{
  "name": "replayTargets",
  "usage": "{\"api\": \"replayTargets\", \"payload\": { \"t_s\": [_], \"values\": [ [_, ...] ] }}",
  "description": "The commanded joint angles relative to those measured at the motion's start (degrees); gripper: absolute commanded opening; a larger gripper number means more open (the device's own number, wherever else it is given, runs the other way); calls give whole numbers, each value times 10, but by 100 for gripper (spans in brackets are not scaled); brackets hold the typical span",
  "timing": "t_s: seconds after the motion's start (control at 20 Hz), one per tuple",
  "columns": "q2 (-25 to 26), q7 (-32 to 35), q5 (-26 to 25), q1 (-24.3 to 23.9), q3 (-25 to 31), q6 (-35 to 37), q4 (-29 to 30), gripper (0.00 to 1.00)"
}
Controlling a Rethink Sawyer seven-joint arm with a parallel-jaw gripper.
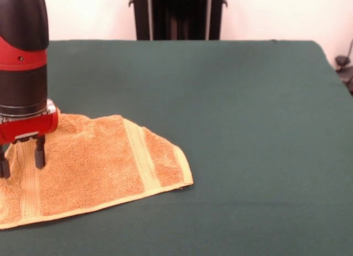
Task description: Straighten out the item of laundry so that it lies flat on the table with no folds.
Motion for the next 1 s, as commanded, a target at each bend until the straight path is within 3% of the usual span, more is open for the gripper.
{"api": "replayTargets", "payload": {
  "t_s": [0.05,0.5,1.0],
  "values": [
    [-8,14,32,35,-5,106,66,100],
    [-35,42,57,48,-32,177,97,100],
    [-51,61,85,52,-55,207,118,100]
  ]
}}
